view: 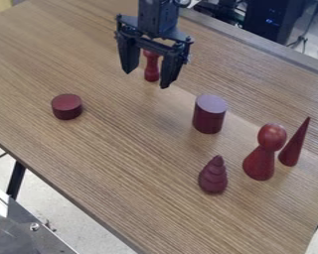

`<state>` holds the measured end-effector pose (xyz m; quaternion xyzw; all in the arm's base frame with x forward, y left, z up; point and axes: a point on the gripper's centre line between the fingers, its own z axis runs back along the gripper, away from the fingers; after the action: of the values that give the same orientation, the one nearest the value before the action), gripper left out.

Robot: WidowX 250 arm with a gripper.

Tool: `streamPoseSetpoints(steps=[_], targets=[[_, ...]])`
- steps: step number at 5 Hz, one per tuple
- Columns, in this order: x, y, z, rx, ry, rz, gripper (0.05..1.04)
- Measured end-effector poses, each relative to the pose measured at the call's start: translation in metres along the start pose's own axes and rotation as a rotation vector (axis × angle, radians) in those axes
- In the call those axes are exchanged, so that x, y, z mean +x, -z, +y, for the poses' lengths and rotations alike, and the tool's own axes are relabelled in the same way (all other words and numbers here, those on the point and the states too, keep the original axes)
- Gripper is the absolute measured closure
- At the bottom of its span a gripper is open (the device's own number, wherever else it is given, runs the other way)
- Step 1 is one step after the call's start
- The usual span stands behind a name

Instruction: Move the red cone with ball to center of the table

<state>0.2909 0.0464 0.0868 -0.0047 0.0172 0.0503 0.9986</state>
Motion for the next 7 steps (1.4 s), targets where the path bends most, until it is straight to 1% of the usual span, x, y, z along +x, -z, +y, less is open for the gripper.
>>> streamPoseSetpoints(steps=[1, 2, 3, 4, 5, 6, 7], targets=[[-0.003, 0.008, 0.0, -0.002, 0.0, 0.031, 0.083], [0.008, 0.011, 0.007, -0.005, -0.009, 0.021, 0.083], [0.015, 0.006, 0.024, -0.02, -0.074, -0.013, 0.083], [0.024, -0.003, 0.036, -0.024, -0.111, -0.058, 0.083], [0.033, 0.0, 0.042, -0.027, -0.121, -0.054, 0.083], [0.044, 0.001, 0.039, -0.065, -0.11, -0.054, 0.083], [0.053, 0.001, 0.037, -0.075, -0.089, -0.058, 0.083]])
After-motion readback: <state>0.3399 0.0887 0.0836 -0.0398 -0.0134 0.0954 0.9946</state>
